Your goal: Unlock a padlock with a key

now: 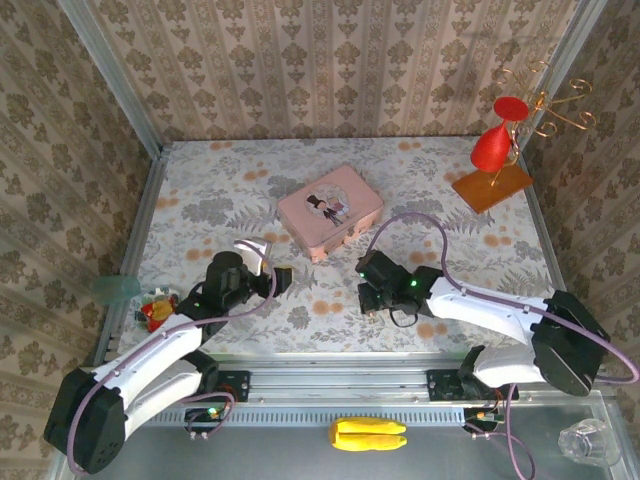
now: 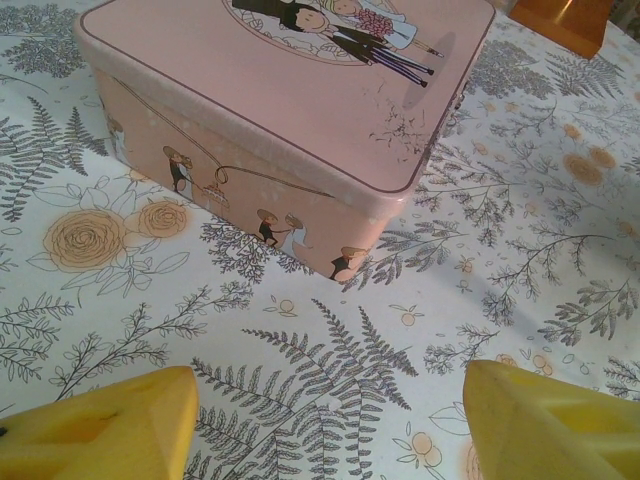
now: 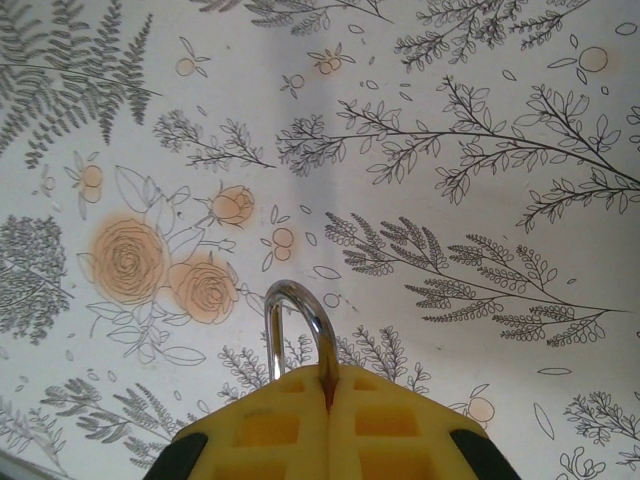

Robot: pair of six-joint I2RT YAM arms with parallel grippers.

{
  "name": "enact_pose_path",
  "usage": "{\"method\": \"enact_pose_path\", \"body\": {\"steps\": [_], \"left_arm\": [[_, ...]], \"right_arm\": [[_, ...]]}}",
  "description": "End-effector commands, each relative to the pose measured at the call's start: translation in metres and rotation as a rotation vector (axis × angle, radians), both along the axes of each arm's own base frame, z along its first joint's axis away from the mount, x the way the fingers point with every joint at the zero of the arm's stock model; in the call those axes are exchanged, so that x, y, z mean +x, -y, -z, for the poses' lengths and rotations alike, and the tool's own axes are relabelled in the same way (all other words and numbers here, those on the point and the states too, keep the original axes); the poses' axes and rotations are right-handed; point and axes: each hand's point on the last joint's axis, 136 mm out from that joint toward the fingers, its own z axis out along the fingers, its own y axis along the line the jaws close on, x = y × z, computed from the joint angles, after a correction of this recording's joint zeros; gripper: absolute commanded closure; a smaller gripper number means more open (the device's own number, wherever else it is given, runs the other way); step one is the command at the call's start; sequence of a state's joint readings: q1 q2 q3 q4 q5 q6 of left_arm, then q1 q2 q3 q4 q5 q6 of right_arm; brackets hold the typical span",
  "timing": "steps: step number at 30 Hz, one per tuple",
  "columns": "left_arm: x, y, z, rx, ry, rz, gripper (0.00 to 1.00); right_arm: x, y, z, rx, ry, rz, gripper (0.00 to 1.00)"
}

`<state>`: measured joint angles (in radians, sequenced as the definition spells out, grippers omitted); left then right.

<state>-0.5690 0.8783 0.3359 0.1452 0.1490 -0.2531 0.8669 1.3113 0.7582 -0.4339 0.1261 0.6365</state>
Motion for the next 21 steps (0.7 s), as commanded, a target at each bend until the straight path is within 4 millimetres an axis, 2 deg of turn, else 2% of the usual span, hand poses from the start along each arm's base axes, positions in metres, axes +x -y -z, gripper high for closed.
{"method": "enact_pose_path", "body": {"steps": [1, 9, 10, 15, 21], "left_arm": [[0.001, 0.002, 0.000, -0.011, 0.006, 0.006, 0.29], [0.001, 0.001, 0.000, -0.010, 0.011, 0.003, 0.29], [0.001, 0.001, 0.000, -0.009, 0.011, 0.003, 0.29], [0.002, 0.000, 0.001, -0.006, 0.011, -0.003, 0.29], [0.002, 0.001, 0.002, -0.008, 0.011, 0.004, 0.28]], "right_arm": [[0.002, 0.001, -0.001, -0.026, -0.008, 0.033, 1.00], [-0.003, 0.002, 0.013, -0.061, -0.058, 0.031, 1.00], [-0.005, 0.003, 0.023, -0.085, -0.080, 0.029, 1.00], [-0.006, 0.002, 0.033, -0.099, -0.103, 0.037, 1.00], [-0.006, 0.006, 0.036, -0.114, -0.103, 0.050, 0.92]]}}
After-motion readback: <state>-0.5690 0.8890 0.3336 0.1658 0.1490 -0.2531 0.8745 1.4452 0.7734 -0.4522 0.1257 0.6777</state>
